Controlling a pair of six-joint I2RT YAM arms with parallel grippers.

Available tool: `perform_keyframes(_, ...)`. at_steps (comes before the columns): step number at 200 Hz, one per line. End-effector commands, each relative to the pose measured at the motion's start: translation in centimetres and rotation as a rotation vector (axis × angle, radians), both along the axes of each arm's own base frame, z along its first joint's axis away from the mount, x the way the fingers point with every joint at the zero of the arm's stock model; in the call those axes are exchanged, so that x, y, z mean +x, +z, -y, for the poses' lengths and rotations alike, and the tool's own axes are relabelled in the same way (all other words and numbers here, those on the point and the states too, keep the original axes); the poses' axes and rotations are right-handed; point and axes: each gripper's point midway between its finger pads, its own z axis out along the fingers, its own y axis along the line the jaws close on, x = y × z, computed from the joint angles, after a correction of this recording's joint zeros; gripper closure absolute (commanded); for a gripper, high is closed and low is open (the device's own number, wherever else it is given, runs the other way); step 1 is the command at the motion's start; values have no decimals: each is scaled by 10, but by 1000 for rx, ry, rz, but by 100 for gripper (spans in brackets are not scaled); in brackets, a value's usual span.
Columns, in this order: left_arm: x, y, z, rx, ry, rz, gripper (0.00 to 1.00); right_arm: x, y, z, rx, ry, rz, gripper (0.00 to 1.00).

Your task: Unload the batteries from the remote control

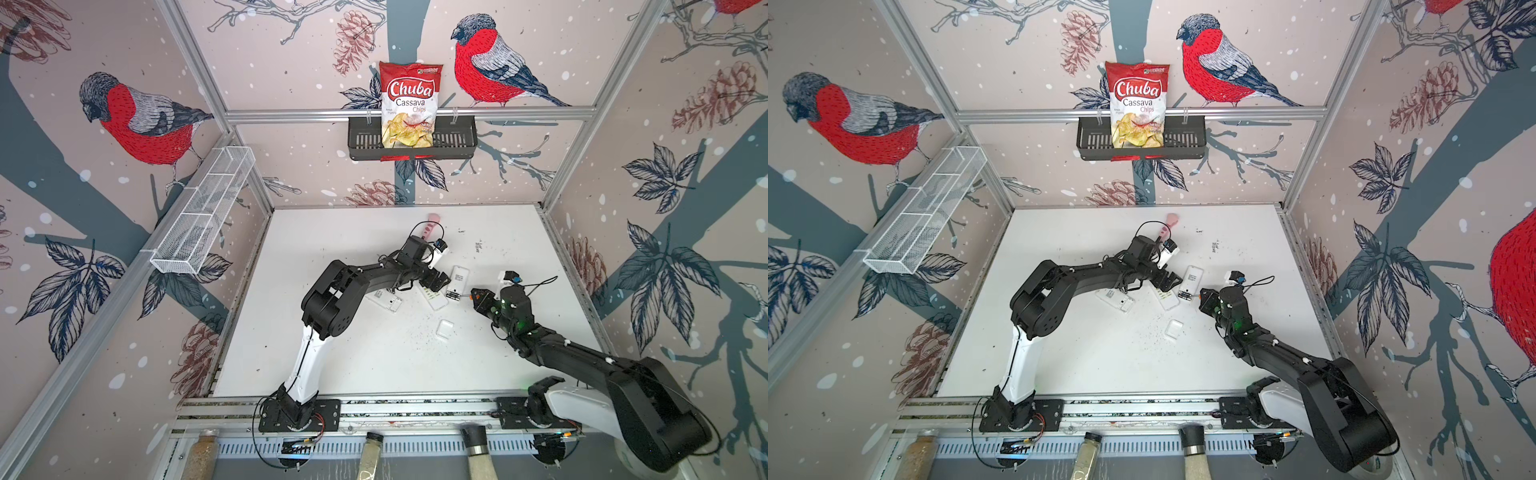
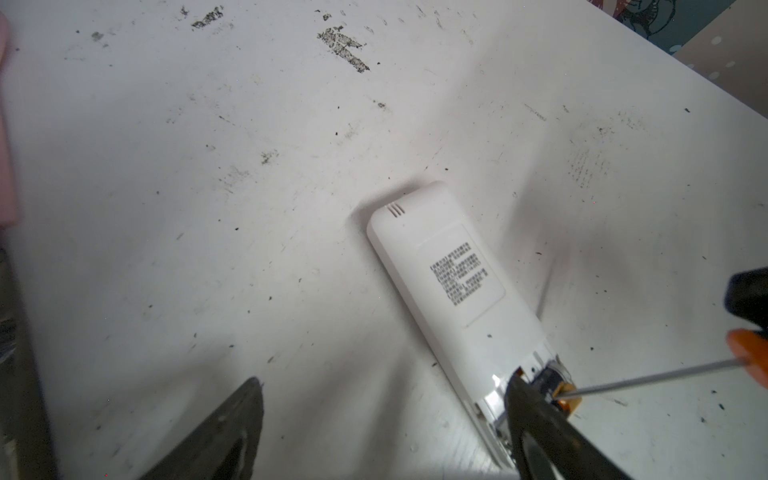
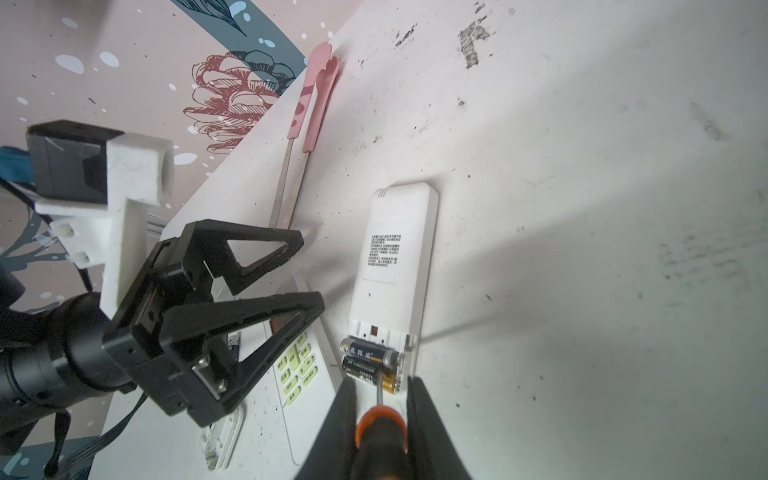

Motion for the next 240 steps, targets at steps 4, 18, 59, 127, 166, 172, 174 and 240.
perform_keyframes(4, 2, 3, 8, -14, -12, -3, 10, -7, -8, -3, -16, 33, -27, 100)
perform_keyframes(18, 1, 4, 12, -8, -19, 3, 10, -7, -9, -3, -13, 33, -28, 100)
perform_keyframes(59, 3, -1, 17, 23, -27, 7, 11, -6, 4, -5, -2, 35, -1, 100)
perform_keyframes(127, 1, 11, -17, -58, 81, -77, 11, 10, 19, 36, -43, -99, -27, 100)
perform_keyframes(166, -10, 12, -16, -88, 68, -139, 12, 35, 32, 63, -63, -170, -45, 100)
perform_keyframes(172, -12, 11, -15, -97, 63, -150, 12, 38, 31, 64, -59, -159, -64, 100)
perform_keyframes(174, -13, 11, -14, -100, 61, -150, 12, 40, 31, 63, -57, -154, -69, 100)
perform_keyframes(240, -24, 5, -1, -93, 54, -141, 12, 75, 17, 57, -22, -113, -131, 100)
